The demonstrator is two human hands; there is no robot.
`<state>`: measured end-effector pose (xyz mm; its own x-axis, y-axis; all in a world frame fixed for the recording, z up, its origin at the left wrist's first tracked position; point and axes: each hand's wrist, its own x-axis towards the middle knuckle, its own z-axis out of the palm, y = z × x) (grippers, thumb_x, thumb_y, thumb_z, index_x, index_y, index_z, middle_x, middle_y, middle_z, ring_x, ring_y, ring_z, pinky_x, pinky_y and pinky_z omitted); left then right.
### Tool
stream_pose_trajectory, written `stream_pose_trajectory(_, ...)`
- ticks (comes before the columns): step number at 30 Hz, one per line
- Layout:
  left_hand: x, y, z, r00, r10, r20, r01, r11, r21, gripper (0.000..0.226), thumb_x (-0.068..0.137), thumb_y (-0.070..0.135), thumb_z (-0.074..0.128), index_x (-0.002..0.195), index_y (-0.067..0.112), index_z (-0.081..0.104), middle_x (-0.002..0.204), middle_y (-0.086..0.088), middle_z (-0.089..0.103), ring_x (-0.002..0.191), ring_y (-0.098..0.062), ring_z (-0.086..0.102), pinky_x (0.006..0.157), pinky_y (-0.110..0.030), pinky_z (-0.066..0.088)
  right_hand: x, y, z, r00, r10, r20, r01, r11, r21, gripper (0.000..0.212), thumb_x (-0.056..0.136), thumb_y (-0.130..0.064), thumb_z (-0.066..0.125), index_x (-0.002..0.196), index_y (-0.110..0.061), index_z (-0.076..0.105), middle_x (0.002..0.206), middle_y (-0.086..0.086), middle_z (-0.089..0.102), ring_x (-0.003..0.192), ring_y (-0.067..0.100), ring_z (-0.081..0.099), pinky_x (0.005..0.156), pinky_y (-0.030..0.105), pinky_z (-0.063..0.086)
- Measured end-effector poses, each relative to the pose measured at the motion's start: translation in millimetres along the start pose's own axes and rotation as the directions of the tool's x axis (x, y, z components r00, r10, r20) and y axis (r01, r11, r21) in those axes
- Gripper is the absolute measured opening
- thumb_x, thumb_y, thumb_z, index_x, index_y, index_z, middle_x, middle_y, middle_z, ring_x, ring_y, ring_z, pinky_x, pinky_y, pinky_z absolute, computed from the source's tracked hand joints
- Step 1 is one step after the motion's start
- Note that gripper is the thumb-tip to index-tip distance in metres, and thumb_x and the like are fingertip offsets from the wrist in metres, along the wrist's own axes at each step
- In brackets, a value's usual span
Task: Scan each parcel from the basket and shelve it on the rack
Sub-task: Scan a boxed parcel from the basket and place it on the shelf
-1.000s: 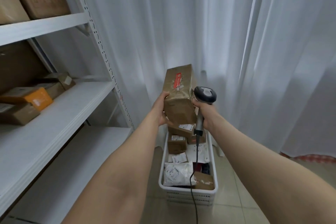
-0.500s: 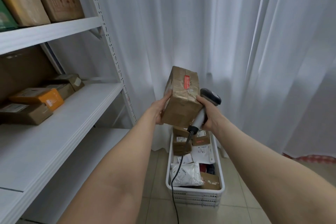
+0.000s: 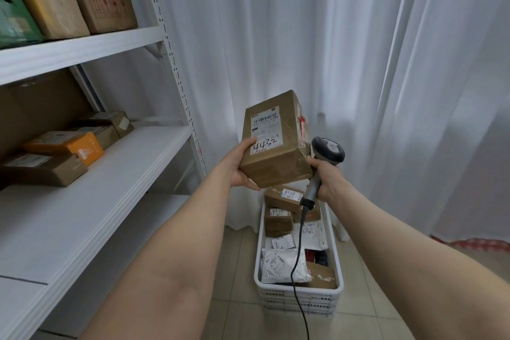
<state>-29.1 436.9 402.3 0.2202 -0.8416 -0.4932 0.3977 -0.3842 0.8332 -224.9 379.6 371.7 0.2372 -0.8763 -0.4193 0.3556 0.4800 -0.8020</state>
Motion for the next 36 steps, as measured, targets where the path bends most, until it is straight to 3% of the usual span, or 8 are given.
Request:
stream_pose_trajectory(4, -5, 0, -4, 0.999, -0.033, 0.028, 0.032, 0.998, 0.047, 0.048, 0.075, 0.044, 0.073, 0.114, 0.02, 0.058, 0.1, -0.015, 0.068, 0.102, -0.033, 0.062, 0.085, -0.062, 0.047, 1, -5, -1, 1.0, -0.018, -0.017, 0.017, 0.999, -0.044, 0.008, 0.085, -0.005, 0.068, 0.086, -0.011, 0.064, 0.072, 0.003, 0.065, 0.064, 0.017, 0.061, 0.061, 0.029, 0.05)
stream_pose_trajectory(8, -5, -4, -6, 0.997, -0.067, 0.039, 0.066, 0.997, 0.033, 0.053, 0.07, 0.047, 0.074, 0.113, 0.019, 0.058, 0.102, -0.015, 0.066, 0.105, -0.033, 0.06, 0.09, -0.062, 0.044, 3, -8, 0, 0.999, -0.029, -0.014, 0.028, 0.997, -0.074, 0.008, 0.084, -0.007, 0.07, 0.084, -0.012, 0.063, 0.068, 0.002, 0.063, 0.063, 0.016, 0.058, 0.06, 0.029, 0.048)
stream_pose_trajectory(13, -2, -4, -3, 0.997, -0.032, 0.07, 0.034, 0.999, -0.024, 0.063, 0.07, 0.065, 0.067, 0.117, 0.023, 0.064, 0.113, -0.018, 0.068, 0.109, -0.042, 0.057, 0.092, -0.075, 0.03, 5, -1, 0, 0.999, -0.051, -0.002, 0.05, 0.994, -0.101, 0.01, 0.085, -0.003, 0.067, 0.083, -0.011, 0.063, 0.069, 0.003, 0.064, 0.057, 0.014, 0.059, 0.053, 0.026, 0.046)
stream_pose_trajectory(16, -3, -4, -3, 0.998, -0.05, 0.04, 0.052, 0.998, -0.046, 0.056, 0.071, 0.054, 0.073, 0.115, 0.02, 0.062, 0.101, -0.017, 0.071, 0.103, -0.04, 0.061, 0.086, -0.064, 0.046, 6, 5, -1, 0.998, -0.066, -0.021, 0.063, 0.991, -0.117, 0.009, 0.085, -0.003, 0.067, 0.082, -0.011, 0.063, 0.066, 0.002, 0.063, 0.049, 0.011, 0.058, 0.046, 0.022, 0.045)
stream_pose_trajectory(20, -2, -9, 3, 0.997, -0.018, -0.07, 0.017, 1.0, -0.005, 0.044, 0.072, 0.038, 0.076, 0.108, 0.018, 0.061, 0.104, -0.015, 0.069, 0.1, -0.035, 0.062, 0.082, -0.054, 0.05, 8, 9, -4, 0.996, -0.082, -0.048, 0.071, 0.979, -0.191, 0.013, 0.084, -0.01, 0.071, 0.095, -0.011, 0.064, 0.081, 0.005, 0.064, 0.072, 0.018, 0.058, 0.067, 0.03, 0.05)
stream_pose_trajectory(24, 1, -13, 8, 0.974, 0.114, -0.197, -0.092, 0.989, 0.117, 0.045, 0.078, 0.026, 0.074, 0.119, 0.018, 0.057, 0.103, -0.009, 0.066, 0.09, -0.027, 0.061, 0.068, -0.045, 0.051, 3, -3, -4, 0.976, -0.167, -0.142, 0.127, 0.96, -0.25, 0.017, 0.086, -0.025, 0.072, 0.09, -0.014, 0.06, 0.074, 0.001, 0.058, 0.064, 0.013, 0.053, 0.071, 0.03, 0.048)
stream_pose_trajectory(30, 7, -31, 9, 0.961, 0.173, -0.217, -0.149, 0.981, 0.12, 0.068, 0.077, 0.018, 0.075, 0.136, 0.025, 0.042, 0.113, -0.009, 0.065, 0.093, -0.029, 0.064, 0.068, -0.045, 0.054, -23, -28, 10, 0.971, -0.07, 0.228, 0.13, 0.956, -0.263, 0.008, 0.09, -0.012, 0.06, 0.084, -0.006, 0.06, 0.048, 0.001, 0.054, 0.039, 0.011, 0.049, 0.041, 0.019, 0.044)
stream_pose_trajectory(36, 7, -36, 6, 0.955, 0.164, -0.248, -0.145, 0.985, 0.094, 0.072, 0.075, 0.018, 0.076, 0.137, 0.027, 0.04, 0.113, -0.009, 0.063, 0.088, -0.027, 0.063, 0.059, -0.041, 0.052, -34, -33, 18, 0.951, -0.011, 0.308, 0.126, 0.926, -0.355, 0.011, 0.088, -0.008, 0.055, 0.078, -0.006, 0.055, 0.053, 0.005, 0.051, 0.038, 0.013, 0.047, 0.039, 0.02, 0.042)
